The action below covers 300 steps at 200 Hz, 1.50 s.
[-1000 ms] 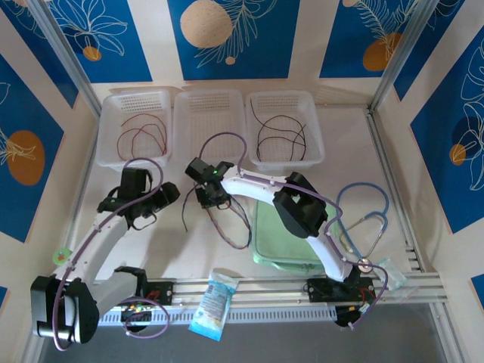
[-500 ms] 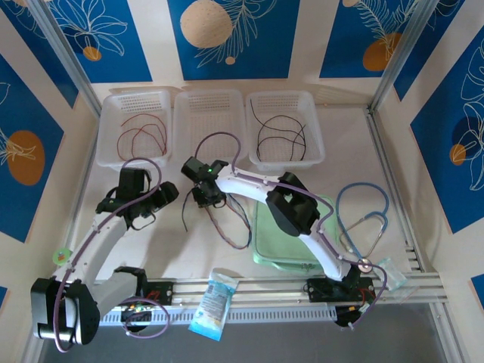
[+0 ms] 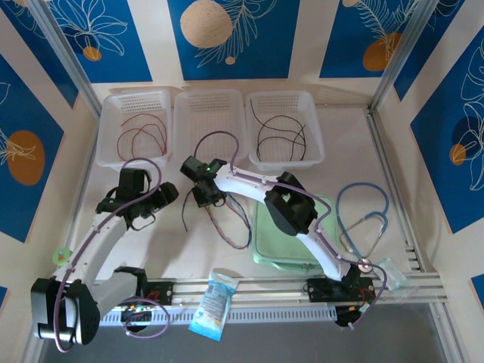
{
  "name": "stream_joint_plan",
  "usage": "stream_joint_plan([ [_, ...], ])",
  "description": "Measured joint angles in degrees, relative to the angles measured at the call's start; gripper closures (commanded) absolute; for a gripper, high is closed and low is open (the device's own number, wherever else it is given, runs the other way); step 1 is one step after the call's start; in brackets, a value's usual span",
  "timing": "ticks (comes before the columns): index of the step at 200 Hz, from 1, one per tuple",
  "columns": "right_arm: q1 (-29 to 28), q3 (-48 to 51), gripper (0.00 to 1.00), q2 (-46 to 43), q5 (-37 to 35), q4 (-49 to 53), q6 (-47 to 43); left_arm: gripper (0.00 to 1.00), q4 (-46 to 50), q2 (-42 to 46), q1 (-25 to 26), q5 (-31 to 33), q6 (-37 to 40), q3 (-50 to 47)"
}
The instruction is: Untangle the cables
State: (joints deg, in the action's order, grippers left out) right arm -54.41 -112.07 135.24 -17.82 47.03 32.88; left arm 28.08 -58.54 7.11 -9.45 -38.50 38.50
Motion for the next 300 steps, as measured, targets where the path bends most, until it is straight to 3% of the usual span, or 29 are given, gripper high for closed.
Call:
stream_joint_plan([
  [47,0.00,4.46,1.00,-2.56,0.00,-3.39,-0.57,0.21,0.28,0.00,0.00,-0.68,0.00,0.22],
  [118,0.04,20.31,1.00,-20.22,2.86,-10.58,-1.36,0.20,1.07,-1.79,-0.04,-4.48,0.00,5.29],
  [206,0.79,28.09,1.00,-33.07,3.30,-19.63,-2.03,0.20,1.11,-2.71,-0.11,-9.29,-0.28,7.65],
  [300,4.96,30.73,1.00,-48.02,6.75,-32.68,-6.47,0.31,-1.38,-2.47,-0.15,-15.39,-2.14,17.99],
])
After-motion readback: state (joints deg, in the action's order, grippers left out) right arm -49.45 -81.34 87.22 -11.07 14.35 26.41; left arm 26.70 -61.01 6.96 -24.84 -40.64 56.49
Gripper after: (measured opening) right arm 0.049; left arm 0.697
